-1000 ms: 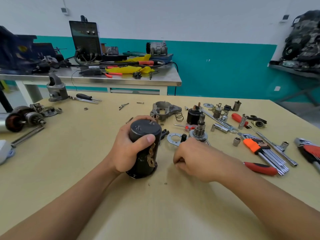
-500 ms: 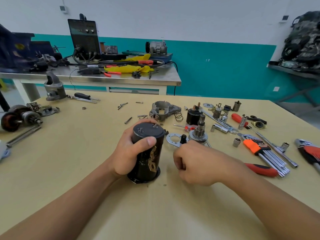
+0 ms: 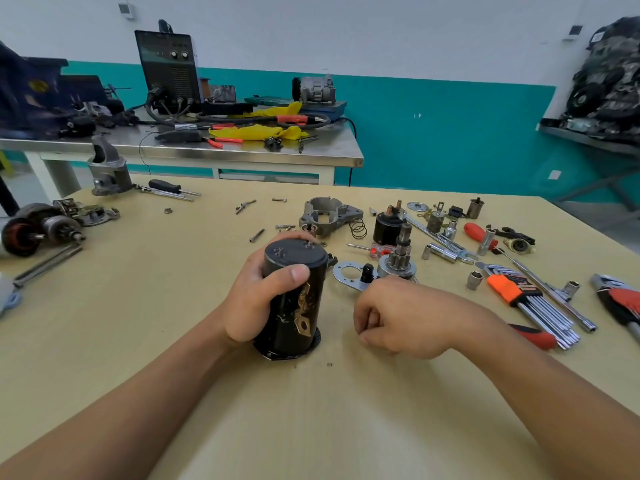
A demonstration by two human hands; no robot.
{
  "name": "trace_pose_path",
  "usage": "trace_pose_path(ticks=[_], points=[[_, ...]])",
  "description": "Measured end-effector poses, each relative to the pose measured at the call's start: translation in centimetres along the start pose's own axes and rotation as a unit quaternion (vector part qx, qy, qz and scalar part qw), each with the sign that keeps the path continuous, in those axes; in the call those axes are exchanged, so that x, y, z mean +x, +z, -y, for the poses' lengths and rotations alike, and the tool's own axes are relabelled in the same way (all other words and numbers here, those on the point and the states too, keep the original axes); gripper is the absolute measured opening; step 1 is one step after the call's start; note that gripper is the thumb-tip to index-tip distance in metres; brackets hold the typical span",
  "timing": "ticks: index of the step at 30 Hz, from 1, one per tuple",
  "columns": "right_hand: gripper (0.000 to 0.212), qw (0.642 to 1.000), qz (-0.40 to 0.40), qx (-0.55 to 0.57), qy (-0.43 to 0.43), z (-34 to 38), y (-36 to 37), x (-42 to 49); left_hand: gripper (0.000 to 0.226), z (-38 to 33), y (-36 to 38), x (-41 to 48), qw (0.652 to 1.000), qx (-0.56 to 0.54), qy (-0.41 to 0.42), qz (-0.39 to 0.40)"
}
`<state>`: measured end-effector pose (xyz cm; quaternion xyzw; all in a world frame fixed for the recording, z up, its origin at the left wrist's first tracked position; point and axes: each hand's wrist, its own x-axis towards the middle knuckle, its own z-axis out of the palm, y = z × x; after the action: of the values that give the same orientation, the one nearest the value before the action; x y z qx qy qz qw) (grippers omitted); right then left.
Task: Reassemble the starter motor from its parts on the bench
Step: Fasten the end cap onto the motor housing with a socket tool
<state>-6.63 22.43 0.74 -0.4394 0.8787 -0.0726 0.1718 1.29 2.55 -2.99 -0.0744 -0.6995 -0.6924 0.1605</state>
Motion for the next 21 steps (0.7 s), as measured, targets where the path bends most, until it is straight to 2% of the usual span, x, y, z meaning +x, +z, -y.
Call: trace_pose_path(ticks=[9, 15, 21], points=[[0.022, 0.998, 0.034, 0.026, -0.036, -0.76, -0.09, -0.27, 0.055, 0.02, -0.06, 0.02, 1.000, -0.017, -0.012, 0.004], [0.016, 0.998, 0.025, 0.047, -0.035, -0.59, -0.01, -0.23, 0.059, -0.05, -0.02, 0.04, 1.000, -0.018, -0.014, 0.003], [0.010, 0.999, -0.005, -0.016, -0.043, -0.05, 0.15, -0.49, 0.060, -0.11, 0.01, -0.06, 1.000, -0.011, -0.008, 0.008]])
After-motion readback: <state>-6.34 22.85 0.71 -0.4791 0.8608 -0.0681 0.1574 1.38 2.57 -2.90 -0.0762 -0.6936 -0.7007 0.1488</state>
